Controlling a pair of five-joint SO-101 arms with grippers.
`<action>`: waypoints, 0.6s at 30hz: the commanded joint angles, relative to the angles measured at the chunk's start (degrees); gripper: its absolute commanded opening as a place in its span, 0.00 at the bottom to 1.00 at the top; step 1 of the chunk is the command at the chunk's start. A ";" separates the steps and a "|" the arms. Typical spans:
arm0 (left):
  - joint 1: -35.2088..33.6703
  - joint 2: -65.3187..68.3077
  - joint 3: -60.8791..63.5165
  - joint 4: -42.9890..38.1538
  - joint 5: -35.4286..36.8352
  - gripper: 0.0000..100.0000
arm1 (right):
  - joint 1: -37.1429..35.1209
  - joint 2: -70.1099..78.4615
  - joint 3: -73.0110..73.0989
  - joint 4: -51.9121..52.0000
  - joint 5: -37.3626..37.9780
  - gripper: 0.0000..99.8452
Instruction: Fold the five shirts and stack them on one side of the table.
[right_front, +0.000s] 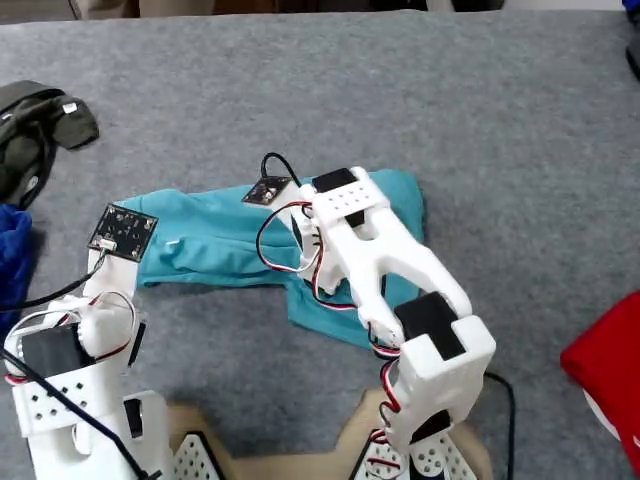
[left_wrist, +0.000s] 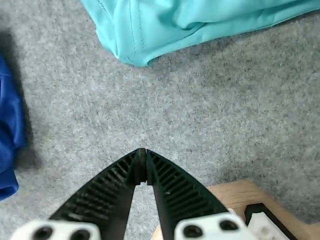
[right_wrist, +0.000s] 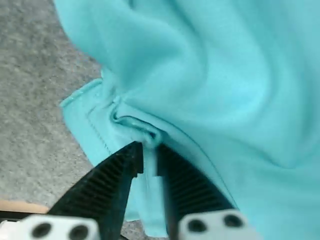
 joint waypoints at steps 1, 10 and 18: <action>-0.70 -0.40 -0.18 0.62 -0.26 0.02 | -0.75 -0.57 -2.86 1.14 -0.44 0.01; -0.62 -0.40 -0.18 0.62 -0.18 0.02 | -3.21 -6.81 -3.47 7.82 -0.44 0.01; -0.70 -0.40 -0.09 0.79 -0.09 0.02 | -12.44 -9.10 -3.38 10.73 -0.44 0.01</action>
